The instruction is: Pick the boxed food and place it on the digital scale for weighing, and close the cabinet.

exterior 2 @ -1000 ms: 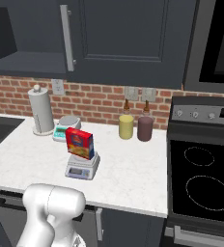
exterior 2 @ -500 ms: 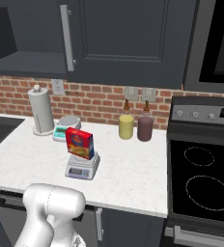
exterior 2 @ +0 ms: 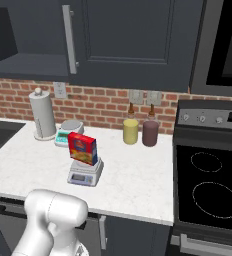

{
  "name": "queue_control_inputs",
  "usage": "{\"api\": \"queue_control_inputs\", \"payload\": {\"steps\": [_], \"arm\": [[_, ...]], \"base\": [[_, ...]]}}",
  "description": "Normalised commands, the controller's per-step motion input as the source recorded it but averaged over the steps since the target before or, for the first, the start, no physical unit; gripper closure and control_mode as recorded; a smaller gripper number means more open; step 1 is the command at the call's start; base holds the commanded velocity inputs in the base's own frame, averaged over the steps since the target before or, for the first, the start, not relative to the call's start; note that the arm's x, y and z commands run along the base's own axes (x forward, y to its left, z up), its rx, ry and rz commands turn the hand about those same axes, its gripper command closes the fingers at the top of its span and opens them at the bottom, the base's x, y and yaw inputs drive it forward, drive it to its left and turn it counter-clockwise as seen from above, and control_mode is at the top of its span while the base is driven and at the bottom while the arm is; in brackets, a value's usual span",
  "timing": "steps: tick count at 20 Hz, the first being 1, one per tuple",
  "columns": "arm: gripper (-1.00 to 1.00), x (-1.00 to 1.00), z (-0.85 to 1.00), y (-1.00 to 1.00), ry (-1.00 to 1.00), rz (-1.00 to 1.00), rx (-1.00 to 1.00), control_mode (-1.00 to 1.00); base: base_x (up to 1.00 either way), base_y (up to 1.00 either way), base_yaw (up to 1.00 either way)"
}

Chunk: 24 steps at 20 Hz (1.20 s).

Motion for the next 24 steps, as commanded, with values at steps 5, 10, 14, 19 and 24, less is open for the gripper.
{"api": "queue_control_inputs", "payload": {"steps": [5, 10, 14, 19, 24], "arm": [[-1.0, 0.38, 0.0, 0.82, -0.2, -0.28, -0.03, -1.0], [-1.0, 0.74, -0.02, 0.69, -0.12, -0.37, -0.02, -1.0], [-1.0, 0.96, -0.09, 0.56, -0.08, -0.36, -0.02, -1.0], [-1.0, 1.0, -0.04, 0.17, 0.0, -0.17, 0.0, -1.0], [-1.0, 0.65, 0.0, -0.75, 0.0, 0.03, 0.11, -1.0]], "base": [[0.0, 0.0, 0.0], [0.0, 0.0, 0.0], [0.0, 0.0, 0.0], [0.0, 0.0, 0.0], [0.0, 0.0, 0.0]]}}
